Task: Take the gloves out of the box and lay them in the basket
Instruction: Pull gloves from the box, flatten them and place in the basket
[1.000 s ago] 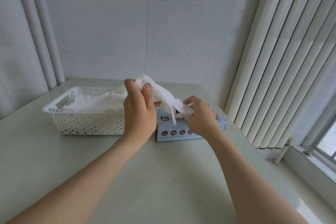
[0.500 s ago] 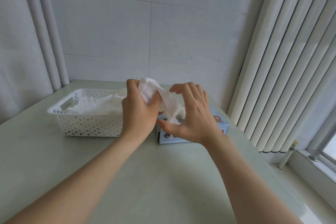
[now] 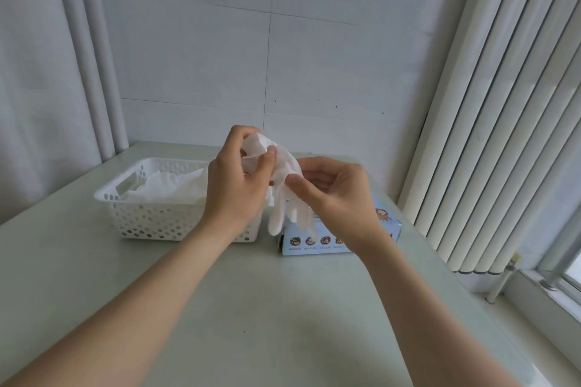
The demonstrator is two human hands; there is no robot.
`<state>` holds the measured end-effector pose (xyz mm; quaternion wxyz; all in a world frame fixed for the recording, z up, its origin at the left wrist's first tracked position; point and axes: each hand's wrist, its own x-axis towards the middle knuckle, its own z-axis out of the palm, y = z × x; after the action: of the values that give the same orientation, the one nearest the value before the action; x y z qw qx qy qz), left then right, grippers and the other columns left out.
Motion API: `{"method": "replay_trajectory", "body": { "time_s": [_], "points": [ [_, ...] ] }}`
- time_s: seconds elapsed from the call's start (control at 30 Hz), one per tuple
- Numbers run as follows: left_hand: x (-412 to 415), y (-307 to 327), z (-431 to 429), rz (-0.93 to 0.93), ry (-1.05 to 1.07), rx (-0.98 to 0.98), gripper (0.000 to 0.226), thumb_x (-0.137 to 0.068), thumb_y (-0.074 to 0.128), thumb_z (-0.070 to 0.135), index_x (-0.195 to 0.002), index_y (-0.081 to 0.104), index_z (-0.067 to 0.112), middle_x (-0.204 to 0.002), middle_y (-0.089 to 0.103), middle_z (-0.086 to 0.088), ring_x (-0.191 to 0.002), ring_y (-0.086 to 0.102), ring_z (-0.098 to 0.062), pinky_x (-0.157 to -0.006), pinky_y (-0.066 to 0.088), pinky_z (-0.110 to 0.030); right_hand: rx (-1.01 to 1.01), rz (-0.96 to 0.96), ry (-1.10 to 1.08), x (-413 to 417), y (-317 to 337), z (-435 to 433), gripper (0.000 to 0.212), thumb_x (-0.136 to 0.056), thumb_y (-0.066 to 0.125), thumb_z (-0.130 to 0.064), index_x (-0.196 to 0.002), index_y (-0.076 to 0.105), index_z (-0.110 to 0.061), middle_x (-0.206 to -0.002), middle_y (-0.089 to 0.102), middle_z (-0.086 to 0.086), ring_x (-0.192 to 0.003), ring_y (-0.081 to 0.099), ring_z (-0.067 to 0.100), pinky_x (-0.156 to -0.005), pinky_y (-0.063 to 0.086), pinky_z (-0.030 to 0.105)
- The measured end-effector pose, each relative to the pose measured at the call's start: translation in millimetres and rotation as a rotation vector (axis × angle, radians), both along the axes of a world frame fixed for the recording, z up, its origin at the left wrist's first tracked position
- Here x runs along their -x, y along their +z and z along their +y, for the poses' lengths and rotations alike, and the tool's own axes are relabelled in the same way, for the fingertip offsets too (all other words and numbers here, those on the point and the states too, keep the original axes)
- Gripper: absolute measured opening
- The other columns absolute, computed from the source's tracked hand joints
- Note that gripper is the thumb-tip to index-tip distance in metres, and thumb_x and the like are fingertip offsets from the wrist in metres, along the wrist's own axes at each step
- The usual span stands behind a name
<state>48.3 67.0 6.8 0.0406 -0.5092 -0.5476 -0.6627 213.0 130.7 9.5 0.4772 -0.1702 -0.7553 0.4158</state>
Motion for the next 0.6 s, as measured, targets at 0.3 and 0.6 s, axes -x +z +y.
{"method": "replay_trajectory", "body": {
  "time_s": [0.3, 0.6],
  "points": [
    [31.4, 34.5, 13.0, -0.088, -0.09, 0.068, 0.015, -0.091, 0.074, 0.031, -0.093, 0.064, 0.019, -0.087, 0.069, 0.006, -0.082, 0.066, -0.018, -0.072, 0.054, -0.036, 0.057, 0.026, 0.011, 14.2, 5.2, 4.5, 0.023, -0.109, 0.058, -0.011, -0.118, 0.078, -0.003, -0.078, 0.077, 0.001, -0.065, 0.065, 0.01, -0.066, 0.054, 0.02],
    [64.1, 46.0, 13.2, -0.14, -0.228, 0.172, 0.038, -0.09, 0.08, 0.043, -0.088, 0.07, 0.007, -0.075, 0.067, -0.001, -0.067, 0.062, -0.011, -0.062, 0.049, -0.027, 0.094, -0.04, -0.407, 50.6, 36.6, 22.0, 0.027, -0.103, 0.053, -0.02, -0.085, 0.072, -0.015, -0.062, 0.058, -0.005, -0.053, 0.046, 0.009, -0.047, 0.038, 0.02]
  ]
}}
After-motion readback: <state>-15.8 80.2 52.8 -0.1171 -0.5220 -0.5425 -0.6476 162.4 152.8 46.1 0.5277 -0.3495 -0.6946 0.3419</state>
